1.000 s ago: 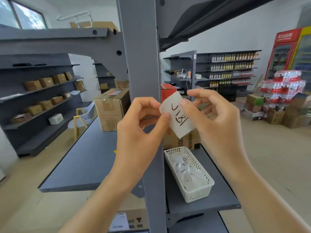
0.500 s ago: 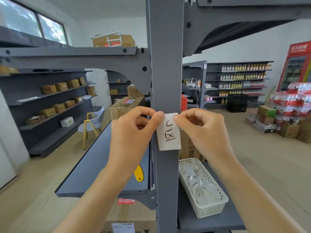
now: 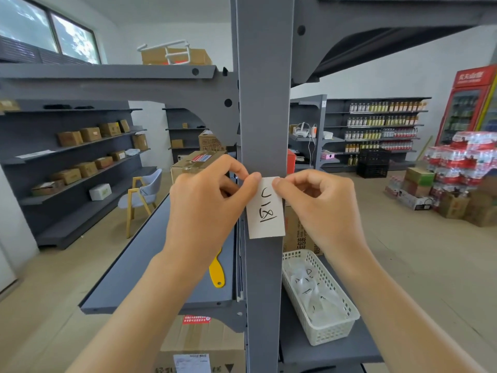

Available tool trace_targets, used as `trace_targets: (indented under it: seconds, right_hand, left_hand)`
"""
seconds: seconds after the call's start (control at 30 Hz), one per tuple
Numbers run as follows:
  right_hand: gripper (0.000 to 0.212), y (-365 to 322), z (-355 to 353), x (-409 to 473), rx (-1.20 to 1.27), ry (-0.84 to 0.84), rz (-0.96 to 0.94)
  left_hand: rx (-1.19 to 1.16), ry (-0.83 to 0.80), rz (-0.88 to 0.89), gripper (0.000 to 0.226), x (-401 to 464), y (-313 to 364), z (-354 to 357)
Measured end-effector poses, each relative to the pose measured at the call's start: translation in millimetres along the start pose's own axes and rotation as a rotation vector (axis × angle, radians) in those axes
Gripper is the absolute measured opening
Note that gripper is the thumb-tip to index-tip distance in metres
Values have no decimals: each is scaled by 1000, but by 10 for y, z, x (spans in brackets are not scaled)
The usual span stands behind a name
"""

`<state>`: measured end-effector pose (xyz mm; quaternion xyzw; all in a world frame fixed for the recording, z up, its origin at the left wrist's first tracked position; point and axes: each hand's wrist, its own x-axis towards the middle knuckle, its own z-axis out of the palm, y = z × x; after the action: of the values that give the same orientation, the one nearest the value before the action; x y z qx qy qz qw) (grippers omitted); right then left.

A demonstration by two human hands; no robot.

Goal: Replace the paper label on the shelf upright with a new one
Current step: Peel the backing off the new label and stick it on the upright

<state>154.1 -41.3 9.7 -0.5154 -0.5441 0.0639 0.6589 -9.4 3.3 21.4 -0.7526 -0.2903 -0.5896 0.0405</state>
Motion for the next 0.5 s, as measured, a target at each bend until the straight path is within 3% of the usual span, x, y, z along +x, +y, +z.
trace_targets:
  seconds: [0.2,0.37,0.5]
  right_hand:
    - [12,-15,8,-2,-26,23,-3]
    - [12,-6,26,9,-45,25,-1]
    - [13,13,13,21,-42,37,-20]
  left_hand:
    - [170,-5,105,32,-10,-108,25]
    - [-23,-68,-137,39,-20,-189,10]
    - [-277,-123,-327,30,32,-235,-27]
